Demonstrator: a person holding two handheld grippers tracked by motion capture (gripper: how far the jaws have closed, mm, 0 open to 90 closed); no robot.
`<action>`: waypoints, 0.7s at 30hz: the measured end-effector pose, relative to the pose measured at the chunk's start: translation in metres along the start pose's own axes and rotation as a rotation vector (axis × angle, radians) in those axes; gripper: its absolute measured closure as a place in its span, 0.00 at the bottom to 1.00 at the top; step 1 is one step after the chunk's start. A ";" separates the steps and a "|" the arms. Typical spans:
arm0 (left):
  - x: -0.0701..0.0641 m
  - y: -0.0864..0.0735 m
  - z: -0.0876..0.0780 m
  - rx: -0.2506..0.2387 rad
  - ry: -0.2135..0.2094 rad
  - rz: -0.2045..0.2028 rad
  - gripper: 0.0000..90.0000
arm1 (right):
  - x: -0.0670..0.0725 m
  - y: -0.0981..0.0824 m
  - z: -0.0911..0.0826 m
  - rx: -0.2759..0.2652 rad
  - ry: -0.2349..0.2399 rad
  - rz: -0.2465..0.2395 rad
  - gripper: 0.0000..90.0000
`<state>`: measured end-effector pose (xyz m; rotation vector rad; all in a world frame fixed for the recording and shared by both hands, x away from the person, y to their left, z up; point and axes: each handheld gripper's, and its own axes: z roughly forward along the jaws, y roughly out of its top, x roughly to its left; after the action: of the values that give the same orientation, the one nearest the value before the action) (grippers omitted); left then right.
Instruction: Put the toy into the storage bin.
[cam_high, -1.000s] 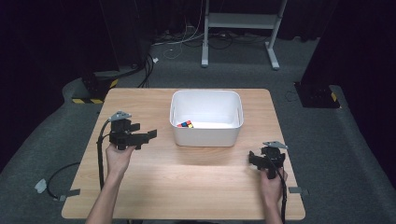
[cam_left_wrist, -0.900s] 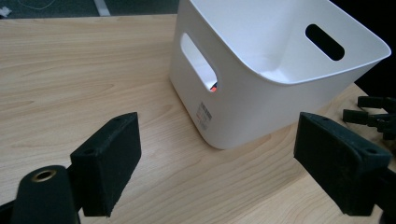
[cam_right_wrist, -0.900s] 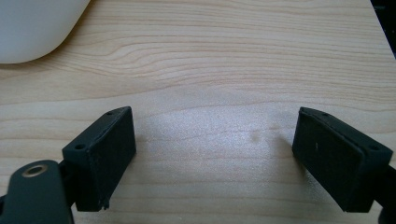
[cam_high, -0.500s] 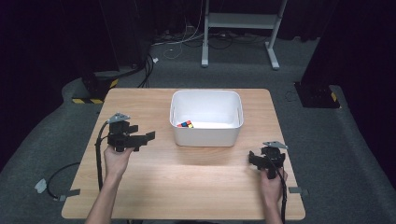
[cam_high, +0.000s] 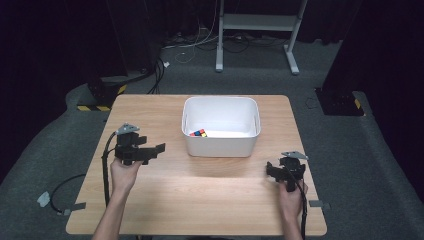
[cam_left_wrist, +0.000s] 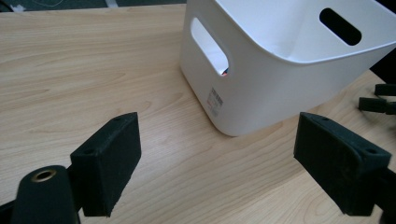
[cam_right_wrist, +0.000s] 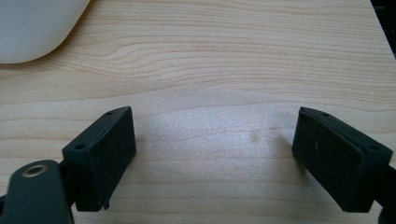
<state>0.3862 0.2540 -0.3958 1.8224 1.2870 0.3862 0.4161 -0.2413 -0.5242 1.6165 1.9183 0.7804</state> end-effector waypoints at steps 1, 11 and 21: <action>0.000 0.000 0.000 0.000 0.000 0.000 0.17 | 0.000 0.000 0.000 0.000 0.000 0.000 0.14; 0.001 -0.008 0.002 0.028 0.046 0.020 0.17 | 0.000 0.000 0.000 0.000 -0.001 0.000 0.14; 0.002 -0.014 0.005 0.041 0.063 0.024 0.17 | 0.000 0.000 0.000 0.000 -0.001 0.001 0.14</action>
<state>0.3818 0.2554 -0.4097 1.8741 1.3257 0.4364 0.4160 -0.2412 -0.5242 1.6175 1.9176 0.7799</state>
